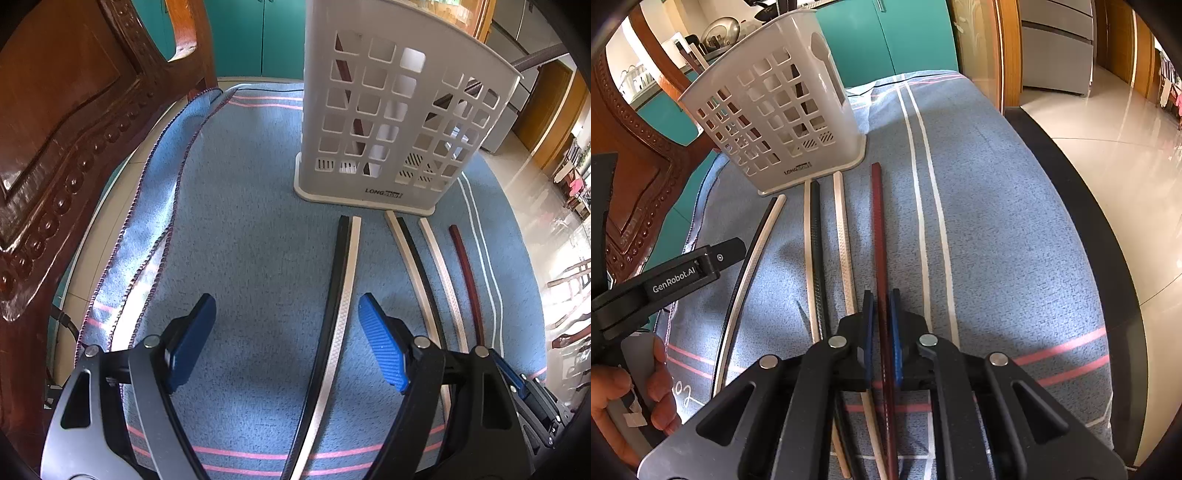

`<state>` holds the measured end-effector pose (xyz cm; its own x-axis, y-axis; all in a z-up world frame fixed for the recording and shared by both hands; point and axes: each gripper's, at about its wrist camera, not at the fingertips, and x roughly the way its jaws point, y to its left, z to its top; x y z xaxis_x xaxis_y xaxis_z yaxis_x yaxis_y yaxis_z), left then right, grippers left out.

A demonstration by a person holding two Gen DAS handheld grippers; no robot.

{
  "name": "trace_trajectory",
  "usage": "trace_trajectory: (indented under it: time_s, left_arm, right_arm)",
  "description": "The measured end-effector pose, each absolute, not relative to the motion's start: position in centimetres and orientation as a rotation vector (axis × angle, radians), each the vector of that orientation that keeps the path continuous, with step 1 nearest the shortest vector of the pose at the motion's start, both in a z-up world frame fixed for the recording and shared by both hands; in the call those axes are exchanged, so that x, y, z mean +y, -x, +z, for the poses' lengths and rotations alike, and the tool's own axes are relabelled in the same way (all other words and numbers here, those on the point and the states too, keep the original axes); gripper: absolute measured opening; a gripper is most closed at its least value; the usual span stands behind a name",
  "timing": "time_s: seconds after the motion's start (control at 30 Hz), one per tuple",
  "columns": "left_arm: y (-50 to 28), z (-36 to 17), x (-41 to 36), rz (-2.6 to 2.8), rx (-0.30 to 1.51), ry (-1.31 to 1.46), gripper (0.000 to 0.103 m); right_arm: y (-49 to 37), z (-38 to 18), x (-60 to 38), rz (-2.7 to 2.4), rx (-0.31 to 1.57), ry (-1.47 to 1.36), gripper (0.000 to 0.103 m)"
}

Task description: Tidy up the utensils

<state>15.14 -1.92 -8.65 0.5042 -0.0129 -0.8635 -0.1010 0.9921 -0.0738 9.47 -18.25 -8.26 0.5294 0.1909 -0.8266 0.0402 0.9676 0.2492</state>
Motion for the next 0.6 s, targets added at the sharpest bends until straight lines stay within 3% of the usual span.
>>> trace_trajectory:
  time_s: [0.43,0.6]
  left_arm:
    - [-15.56,-8.99,-1.88,0.05,1.061,0.108,0.081]
    - [-15.91,-9.51,-1.82,0.046,1.072,0.102,0.081]
  right_arm:
    - [-9.43,-8.32,-18.18,0.092,1.012,-0.245,0.011]
    - [-9.43,-8.28,-17.98,0.103,1.01,-0.245,0.017]
